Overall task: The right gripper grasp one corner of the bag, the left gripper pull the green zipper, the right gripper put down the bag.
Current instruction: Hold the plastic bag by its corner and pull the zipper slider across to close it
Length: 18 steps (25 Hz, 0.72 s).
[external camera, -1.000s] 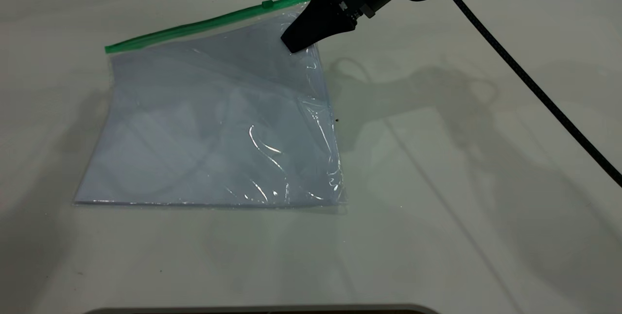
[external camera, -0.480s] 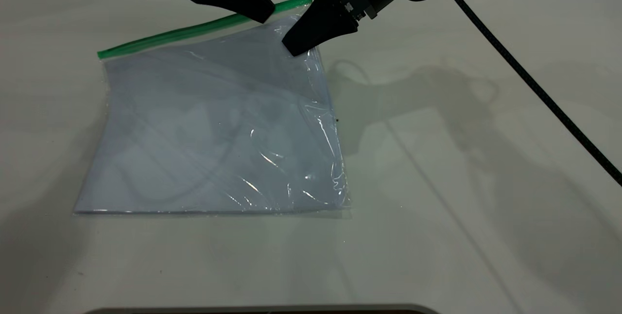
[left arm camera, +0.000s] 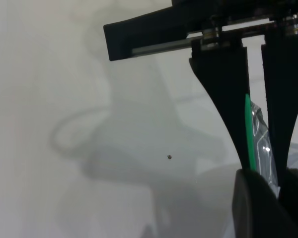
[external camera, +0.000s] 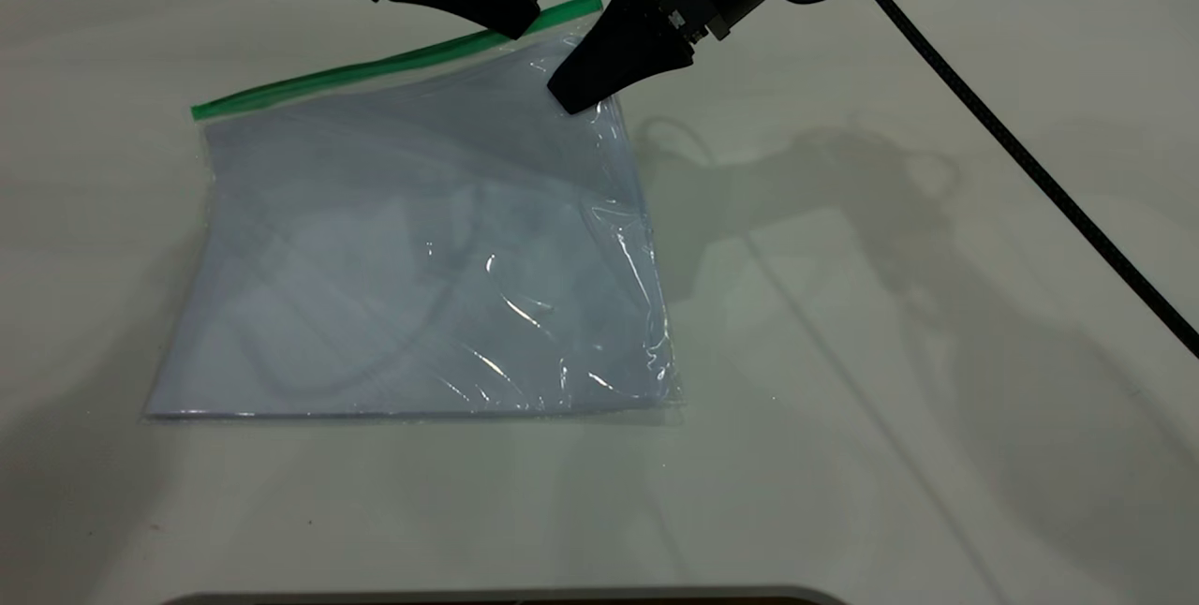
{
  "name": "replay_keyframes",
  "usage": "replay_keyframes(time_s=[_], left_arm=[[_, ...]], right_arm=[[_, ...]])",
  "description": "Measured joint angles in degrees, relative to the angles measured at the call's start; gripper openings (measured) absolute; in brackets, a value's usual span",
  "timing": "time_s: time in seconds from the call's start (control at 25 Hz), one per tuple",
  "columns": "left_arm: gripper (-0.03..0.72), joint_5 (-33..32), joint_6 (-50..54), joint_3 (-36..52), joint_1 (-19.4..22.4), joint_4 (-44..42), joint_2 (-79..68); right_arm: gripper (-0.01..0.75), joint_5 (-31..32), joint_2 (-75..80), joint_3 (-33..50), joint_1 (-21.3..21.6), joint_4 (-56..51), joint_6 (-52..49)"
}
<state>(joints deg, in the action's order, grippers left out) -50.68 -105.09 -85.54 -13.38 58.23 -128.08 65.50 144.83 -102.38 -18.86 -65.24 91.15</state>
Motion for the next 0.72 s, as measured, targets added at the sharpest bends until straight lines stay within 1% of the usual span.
replay_keyframes(time_s=[0.4,0.72], left_arm=[[0.142,0.11,0.00,0.00,0.00,-0.05,0.00],[0.053,0.54,0.00,0.00,0.00,-0.05,0.00]], right_arm=[[0.033,0.00,0.00,0.00,0.00,0.04,-0.06],[0.033,0.00,0.00,0.00,0.00,0.04,-0.06]])
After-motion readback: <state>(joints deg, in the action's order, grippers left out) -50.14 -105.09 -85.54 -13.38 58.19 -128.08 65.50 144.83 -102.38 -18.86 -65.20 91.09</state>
